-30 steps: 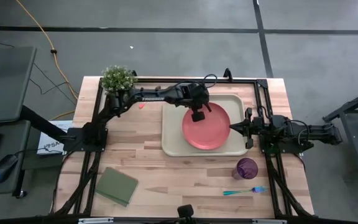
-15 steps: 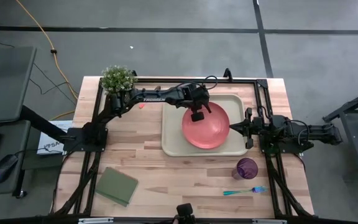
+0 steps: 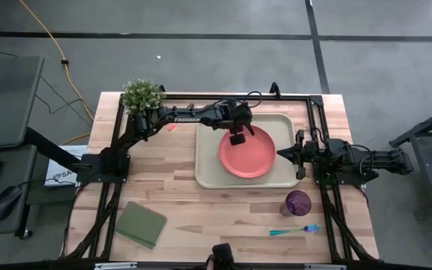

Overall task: Pick and place plate/cup/fork/spoon on tray
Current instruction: Put the violet glass on the white serving tray at the top right of the orange plate

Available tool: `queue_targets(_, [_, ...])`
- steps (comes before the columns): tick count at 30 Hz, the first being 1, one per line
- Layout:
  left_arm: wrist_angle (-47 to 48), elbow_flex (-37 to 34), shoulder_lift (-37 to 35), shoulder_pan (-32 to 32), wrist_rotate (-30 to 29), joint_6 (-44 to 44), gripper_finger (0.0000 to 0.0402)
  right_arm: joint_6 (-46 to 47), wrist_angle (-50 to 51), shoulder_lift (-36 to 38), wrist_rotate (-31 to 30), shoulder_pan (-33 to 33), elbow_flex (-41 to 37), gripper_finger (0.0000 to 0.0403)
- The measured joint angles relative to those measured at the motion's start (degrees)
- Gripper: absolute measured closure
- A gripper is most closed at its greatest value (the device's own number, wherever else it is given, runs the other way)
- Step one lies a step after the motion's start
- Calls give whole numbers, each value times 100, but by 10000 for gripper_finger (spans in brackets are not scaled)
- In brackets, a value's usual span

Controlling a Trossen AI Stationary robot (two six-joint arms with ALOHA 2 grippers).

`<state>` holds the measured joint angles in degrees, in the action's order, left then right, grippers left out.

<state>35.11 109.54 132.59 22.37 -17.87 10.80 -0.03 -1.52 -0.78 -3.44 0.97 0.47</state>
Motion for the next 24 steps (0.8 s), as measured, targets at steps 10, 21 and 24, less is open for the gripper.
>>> queue_targets(10, [1831, 1107, -437, -86, -749, 305, 209, 2, 2, -22, -1, 1, 0, 402])
queue_targets(21, [1049, 219, -2334, -143, 1015, -869, 210, 2, 2, -107, -2, 0, -2, 402])
queue_targets(24, [-293, -1004, -3163, -252, 1195, -863, 220, 1, 0, -111, -2, 1, 0, 402])
